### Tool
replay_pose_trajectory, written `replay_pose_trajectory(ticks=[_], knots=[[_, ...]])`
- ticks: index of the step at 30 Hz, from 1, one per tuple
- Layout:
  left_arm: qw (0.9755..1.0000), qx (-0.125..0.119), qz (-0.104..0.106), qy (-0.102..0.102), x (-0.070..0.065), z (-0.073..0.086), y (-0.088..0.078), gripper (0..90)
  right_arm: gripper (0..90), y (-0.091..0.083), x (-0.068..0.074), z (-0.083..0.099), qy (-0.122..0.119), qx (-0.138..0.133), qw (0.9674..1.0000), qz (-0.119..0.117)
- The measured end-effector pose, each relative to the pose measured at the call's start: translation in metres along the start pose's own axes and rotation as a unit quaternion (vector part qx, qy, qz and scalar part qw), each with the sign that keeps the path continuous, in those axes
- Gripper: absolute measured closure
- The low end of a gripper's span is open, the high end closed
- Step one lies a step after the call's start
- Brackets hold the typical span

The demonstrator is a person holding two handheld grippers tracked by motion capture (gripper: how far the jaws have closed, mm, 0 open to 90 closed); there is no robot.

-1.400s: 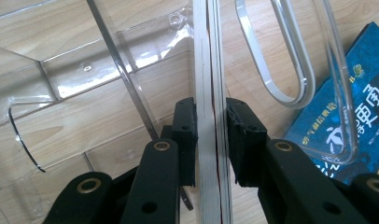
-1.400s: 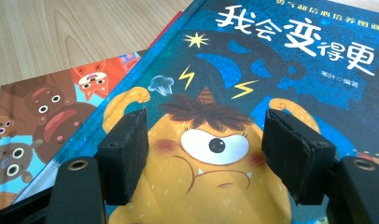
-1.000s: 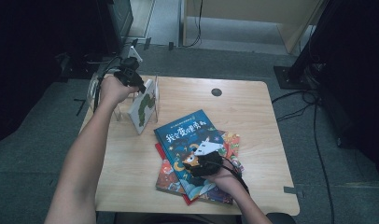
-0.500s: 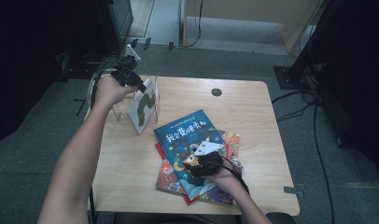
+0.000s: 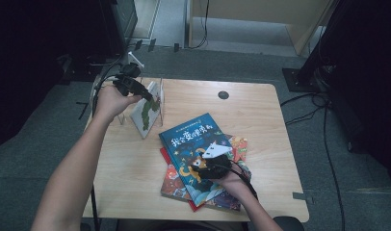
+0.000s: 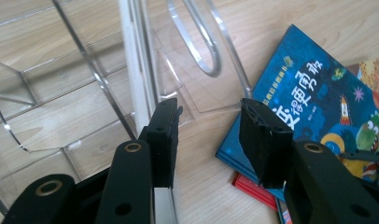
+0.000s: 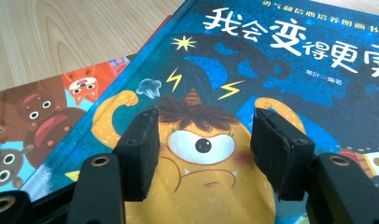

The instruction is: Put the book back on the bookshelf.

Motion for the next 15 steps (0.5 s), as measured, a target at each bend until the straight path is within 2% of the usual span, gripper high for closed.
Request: replay_pose_trajectory(ticks=[2, 10, 12, 15], knots=[[0.9999, 0.001, -0.009, 0.009, -0.004, 0.003, -0.001, 58.2, 43.9, 0.0, -0.001, 0.0, 0.002, 0.001, 1.0, -0.001], [0.9995, -0.005, -0.016, 0.028, -0.015, 0.013, -0.004, 56.1, 45.5, -0.002, -0.01, -0.004, 0.024, -0.005, 0.9997, -0.01], [0.9995, -0.012, -0.004, 0.028, -0.019, 0.015, -0.003, 56.1, 46.0, -0.004, -0.012, -0.004, 0.028, -0.005, 0.9995, -0.012], [0.9993, -0.013, 0.0, 0.035, -0.023, 0.021, 0.001, 56.2, 46.7, -0.005, -0.015, -0.004, 0.031, -0.005, 0.9994, -0.011]])
Point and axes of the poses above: each handheld gripper's, and its own axes: y roughly forward along the jaws, z roughly out of its underside, x roughly to its left, the point moved 9 cm from there along y, roughly forward along the jaws, and after that the axes turned 11 degrees about x, right-handed, at the moved point
